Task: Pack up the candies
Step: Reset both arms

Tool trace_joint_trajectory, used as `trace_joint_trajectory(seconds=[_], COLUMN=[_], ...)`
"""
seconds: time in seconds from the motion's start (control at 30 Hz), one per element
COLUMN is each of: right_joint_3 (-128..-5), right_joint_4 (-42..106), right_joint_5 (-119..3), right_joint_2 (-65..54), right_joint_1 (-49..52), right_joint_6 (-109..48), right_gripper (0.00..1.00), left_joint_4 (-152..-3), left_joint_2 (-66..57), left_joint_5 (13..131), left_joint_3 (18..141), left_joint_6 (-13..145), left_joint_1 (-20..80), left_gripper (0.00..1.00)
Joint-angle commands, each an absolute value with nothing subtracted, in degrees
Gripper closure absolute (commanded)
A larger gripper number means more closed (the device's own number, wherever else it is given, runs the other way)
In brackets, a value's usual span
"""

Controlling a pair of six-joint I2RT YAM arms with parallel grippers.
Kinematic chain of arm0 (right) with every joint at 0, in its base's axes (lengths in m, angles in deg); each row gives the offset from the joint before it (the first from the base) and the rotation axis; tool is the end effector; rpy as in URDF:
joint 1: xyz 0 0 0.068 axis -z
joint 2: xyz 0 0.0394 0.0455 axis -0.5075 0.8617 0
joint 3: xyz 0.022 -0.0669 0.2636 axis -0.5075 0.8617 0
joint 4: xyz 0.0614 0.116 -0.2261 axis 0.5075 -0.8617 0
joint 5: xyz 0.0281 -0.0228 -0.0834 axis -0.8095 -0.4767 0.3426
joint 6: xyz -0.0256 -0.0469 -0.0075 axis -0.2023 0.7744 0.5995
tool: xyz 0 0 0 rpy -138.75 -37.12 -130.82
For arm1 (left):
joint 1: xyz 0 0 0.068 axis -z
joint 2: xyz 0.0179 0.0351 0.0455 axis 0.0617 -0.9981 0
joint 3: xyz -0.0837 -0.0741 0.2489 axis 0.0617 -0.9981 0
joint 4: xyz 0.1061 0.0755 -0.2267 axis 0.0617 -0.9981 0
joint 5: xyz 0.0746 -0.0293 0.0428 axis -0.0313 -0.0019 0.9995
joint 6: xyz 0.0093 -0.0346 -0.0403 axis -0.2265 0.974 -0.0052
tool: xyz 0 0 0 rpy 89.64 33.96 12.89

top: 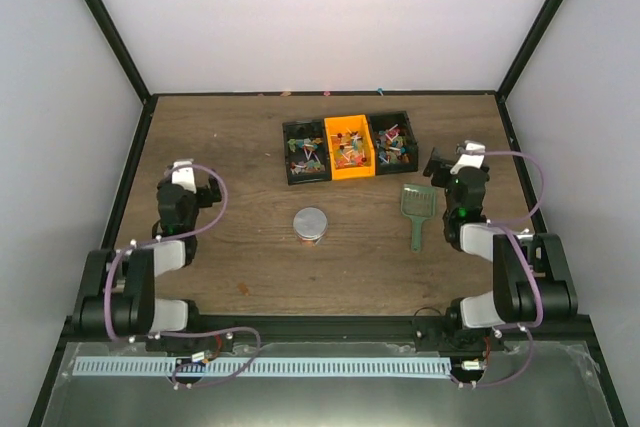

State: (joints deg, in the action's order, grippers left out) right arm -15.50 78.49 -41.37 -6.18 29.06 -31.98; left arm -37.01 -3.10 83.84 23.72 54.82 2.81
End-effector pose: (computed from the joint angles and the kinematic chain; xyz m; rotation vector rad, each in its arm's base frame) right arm 0.2718 0.0013 0.1864 0.2198 1.7269 -0.0108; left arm 0.2347 0.0052 0.1660 -0.0623 1.8244 0.0563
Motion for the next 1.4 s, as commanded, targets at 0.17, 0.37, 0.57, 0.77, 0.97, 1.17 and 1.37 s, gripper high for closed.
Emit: trace_joint_trajectory(seconds=[0.17,0.37,0.57,0.77,0.97,1.17,1.37], right_joint_3=[-9.9,-4.9,3.7,1.3,1.1,0.8,0.9], right_joint_4=[90.1,99.6,121.1,115.9,115.7,115.2,115.2], right_joint_5=[-41.5,-40.8,-42.8,-41.7,-41.6,-41.9,-41.9], right_joint_2=[-3.6,-2.8,1.9,1.4,1.5,1.5,1.5], right_joint_1=[30.5,29.4,24.4,23.7,23.7,23.8,23.8], right_joint_6=[-31.8,-30.9,-22.4,-22.7,-22.7,-22.7,-22.7], right_gripper=[0.0,0.0,0.0,0.0,0.0,0.0,0.0], left_joint_4=[-25.8,-17.4,-11.2,-10.7,-11.5,-11.4,-12.3], left_joint_2=[-17.0,-16.5,-18.8,-18.6,-18.8,-18.8,-18.9], left_joint_5=[78.4,77.3,79.0,79.0,77.2,76.9,78.0], left_joint_3=[30.2,25.2,22.8,22.4,23.0,23.0,23.5], left_joint_6=[55.4,54.9,55.1,54.9,54.0,53.7,53.5], left_joint_1=[-0.3,-0.3,-0.1,0.2,0.3,0.4,0.8], left_gripper=[0.0,0.0,0.0,0.0,0.0,0.0,0.0])
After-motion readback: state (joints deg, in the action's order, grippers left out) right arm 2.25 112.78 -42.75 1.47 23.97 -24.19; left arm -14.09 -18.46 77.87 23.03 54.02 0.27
